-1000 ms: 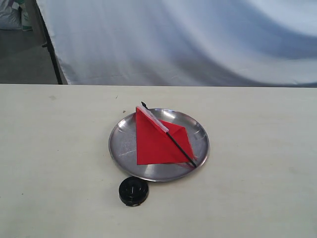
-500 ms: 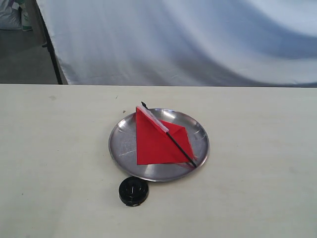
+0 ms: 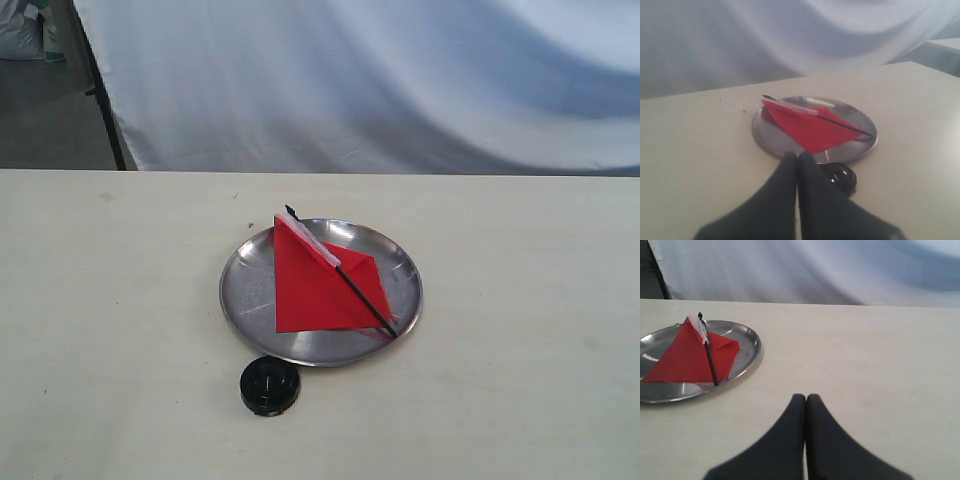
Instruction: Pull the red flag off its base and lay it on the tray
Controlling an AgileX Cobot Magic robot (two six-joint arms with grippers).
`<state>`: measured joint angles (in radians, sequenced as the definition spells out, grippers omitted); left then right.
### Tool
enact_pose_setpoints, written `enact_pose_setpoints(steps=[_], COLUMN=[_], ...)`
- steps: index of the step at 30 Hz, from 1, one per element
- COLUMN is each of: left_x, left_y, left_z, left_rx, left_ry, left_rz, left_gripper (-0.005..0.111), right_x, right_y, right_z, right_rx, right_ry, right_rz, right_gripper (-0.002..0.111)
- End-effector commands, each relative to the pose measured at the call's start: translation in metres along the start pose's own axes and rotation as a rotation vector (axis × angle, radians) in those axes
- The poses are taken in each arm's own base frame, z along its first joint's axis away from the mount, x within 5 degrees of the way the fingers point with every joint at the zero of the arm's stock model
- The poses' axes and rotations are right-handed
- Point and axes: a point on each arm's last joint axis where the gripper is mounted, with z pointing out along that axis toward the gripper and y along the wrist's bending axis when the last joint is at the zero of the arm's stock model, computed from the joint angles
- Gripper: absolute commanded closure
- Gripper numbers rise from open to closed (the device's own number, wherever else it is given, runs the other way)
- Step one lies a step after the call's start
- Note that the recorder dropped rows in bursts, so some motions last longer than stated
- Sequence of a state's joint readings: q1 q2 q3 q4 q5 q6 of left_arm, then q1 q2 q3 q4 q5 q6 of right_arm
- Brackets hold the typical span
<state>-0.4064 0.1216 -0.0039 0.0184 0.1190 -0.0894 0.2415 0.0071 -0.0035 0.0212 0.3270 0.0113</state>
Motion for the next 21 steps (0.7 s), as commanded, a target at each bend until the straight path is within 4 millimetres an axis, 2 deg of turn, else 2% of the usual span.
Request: enact_pose_setpoints(steps=[1,9,21], left_x=[0.0058,0.0139,0.0143], left_y=[-0.0001,-0.0004,-0.0004], left_z=[-0.0005,-0.0013,-0.0013], left_rx=[0.004,0.01,0.01], left_ry=[0.05,0.139,0.144], left_rz=[-0.002,0.045,0.043], left_gripper=[0.107,0.107,0.107], right_x=[0.0002,0.0002,0.0002], right_y=[0.0001,0.0001,0.0001], right_z=[-0.0002,-0.0002,-0.0002], right_rx=[-0.002,-0.002,-0.002], right_ry=[-0.011,-0.011,-0.011], right_rz=[0.004,0.004,0.004], right_gripper=[0.109,0.109,0.109])
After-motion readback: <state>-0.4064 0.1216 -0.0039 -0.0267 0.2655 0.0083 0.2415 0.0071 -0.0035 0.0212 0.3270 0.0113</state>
